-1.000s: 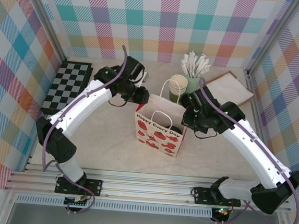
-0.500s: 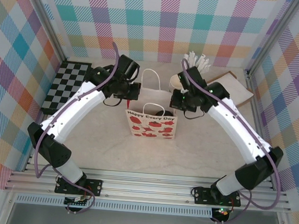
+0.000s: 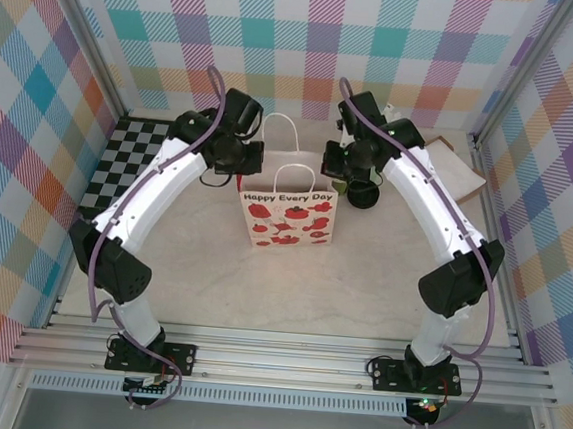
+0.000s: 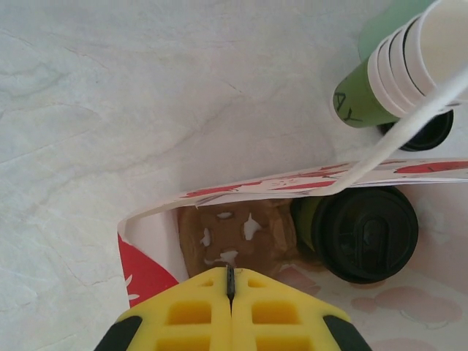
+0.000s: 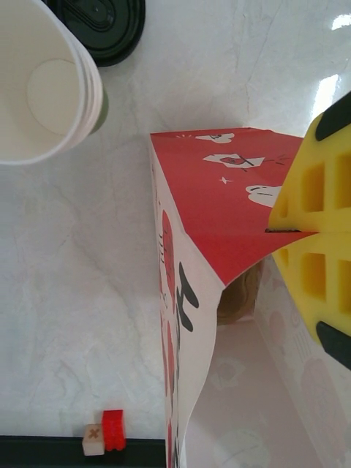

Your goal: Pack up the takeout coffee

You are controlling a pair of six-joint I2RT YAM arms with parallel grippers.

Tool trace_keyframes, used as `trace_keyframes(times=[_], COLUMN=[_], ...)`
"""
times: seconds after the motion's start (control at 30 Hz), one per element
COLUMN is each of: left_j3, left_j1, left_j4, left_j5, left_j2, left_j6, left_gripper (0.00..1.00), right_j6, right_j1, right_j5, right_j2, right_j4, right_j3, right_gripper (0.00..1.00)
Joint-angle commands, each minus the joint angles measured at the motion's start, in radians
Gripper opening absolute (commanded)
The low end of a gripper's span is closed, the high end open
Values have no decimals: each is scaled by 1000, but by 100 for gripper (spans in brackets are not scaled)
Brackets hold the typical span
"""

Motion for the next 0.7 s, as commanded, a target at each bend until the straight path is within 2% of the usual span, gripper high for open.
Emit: trace_keyframes(times=[0.0,0.13,0.23,0.33,0.43,0.47,0.5,0.57,0.6,0.67], left_j3=[82,154,181,232,285,290,288,279,271,222], left_j1=[23,25,28,31,37,42,48,58,60,61], left_j4=[-20,-39,-43,-72,-101,-104,-105,-118,-127,-129], left_j5=[13,32,49,57,42,35,31,26,15,-11], left_j2=[53,109,136,170,181,171,156,121,97,32], left_j6=[21,26,31,44,65,71,77,91,98,107], left_gripper=[1,2,8,14,20,29,42,69,78,88], right_j6=[7,35,32,28,10,-5,-22,-51,-58,-71], right_j1=[-5,-8,-15,-17,-18,-22,-30,-69,-104,-175], right_j5=[12,38,53,73,113,130,145,138,110,52], right_j2=[20,14,19,7,-32,-51,-70,-100,-111,-131], right_j4=[-32,-21,-33,-34,-29,-22,-11,-6,-10,11], right_j3=[38,14,24,42,46,38,25,5,-2,-29], right_gripper=[3,7,13,25,43,50,57,59,60,63])
